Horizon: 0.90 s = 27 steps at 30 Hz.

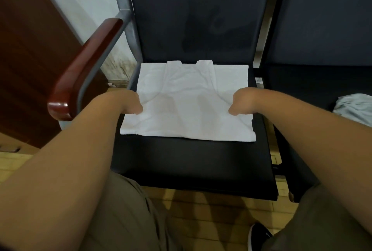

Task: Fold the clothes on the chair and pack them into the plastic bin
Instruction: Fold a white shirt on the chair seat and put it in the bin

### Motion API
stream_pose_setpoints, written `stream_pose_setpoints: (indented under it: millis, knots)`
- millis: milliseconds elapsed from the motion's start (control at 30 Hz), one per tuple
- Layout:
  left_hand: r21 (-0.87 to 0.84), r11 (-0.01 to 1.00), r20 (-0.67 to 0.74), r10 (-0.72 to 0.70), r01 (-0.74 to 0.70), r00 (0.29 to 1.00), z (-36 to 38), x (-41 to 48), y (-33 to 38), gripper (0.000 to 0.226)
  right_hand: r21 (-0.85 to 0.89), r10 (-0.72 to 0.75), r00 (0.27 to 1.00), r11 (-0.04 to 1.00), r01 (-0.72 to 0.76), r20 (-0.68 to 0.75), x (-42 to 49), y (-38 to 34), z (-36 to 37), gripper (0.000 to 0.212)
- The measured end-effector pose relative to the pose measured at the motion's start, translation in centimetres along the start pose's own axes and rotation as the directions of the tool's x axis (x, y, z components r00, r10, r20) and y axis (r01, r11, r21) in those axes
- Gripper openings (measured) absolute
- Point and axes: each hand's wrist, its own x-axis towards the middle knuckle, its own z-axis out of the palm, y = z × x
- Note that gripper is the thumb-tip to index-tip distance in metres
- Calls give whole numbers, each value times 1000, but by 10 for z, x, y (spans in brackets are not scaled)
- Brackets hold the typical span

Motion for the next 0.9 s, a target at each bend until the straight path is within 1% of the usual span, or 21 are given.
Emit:
stream_pose_setpoints:
  millis: [100,167,233,267,333,367,433,467,500,567,633,700,767,833,900]
  knots:
    - [-97,995,-83,19,-27,996,-7,-11,0,26,46,28,999,999,-26,-39,-1,7,-10,27]
    - [-208,977,-115,26,-50,993,-7,-11,-2,19,63,30,997,998,-26,-74,-1,9,-14,22]
    - [-290,955,-166,20,-68,986,-7,-9,-8,19,64,11,995,998,-5,-104,-2,10,-17,14]
    - [-303,950,-182,14,-69,983,-6,-8,-9,22,33,4,994,999,-1,-111,-2,11,-18,20]
    - [-261,963,-168,28,-72,985,-4,-5,-11,35,-74,-8,998,997,3,-64,0,12,-15,30]
    - [-218,974,-131,36,-64,991,-3,-5,-11,45,-142,1,1000,990,-5,-28,2,12,-13,29]
    - [-128,991,-81,32,-42,996,-1,-5,-9,57,-233,25,1000,972,-24,1,9,14,-4,15]
    - [-91,995,-83,26,-33,996,-1,-4,-8,59,-232,27,999,972,-31,-22,12,15,-2,8]
    - [-53,998,-99,29,-34,995,-2,-5,-6,57,-204,35,998,978,-44,-49,13,14,-1,9]
    - [-4,998,-143,67,-68,988,-4,-5,-1,50,-110,10,993,994,-23,-116,10,9,-2,15]
    - [-13,991,-149,128,-131,981,-6,-6,5,44,-5,-33,985,999,33,-171,6,0,-2,19]
    - [-117,973,-127,182,-197,975,-6,-8,13,31,89,-104,978,989,122,-179,1,-10,0,23]
    - [-244,932,-48,265,-269,963,-6,-11,23,20,154,-162,975,971,185,-149,-6,-21,4,30]
    - [-349,887,70,345,-301,936,-3,-18,34,20,162,-211,969,960,230,-129,-15,-31,9,31]
    - [-383,870,158,392,-310,907,0,-26,44,22,132,-227,969,962,239,-99,-17,-37,14,34]
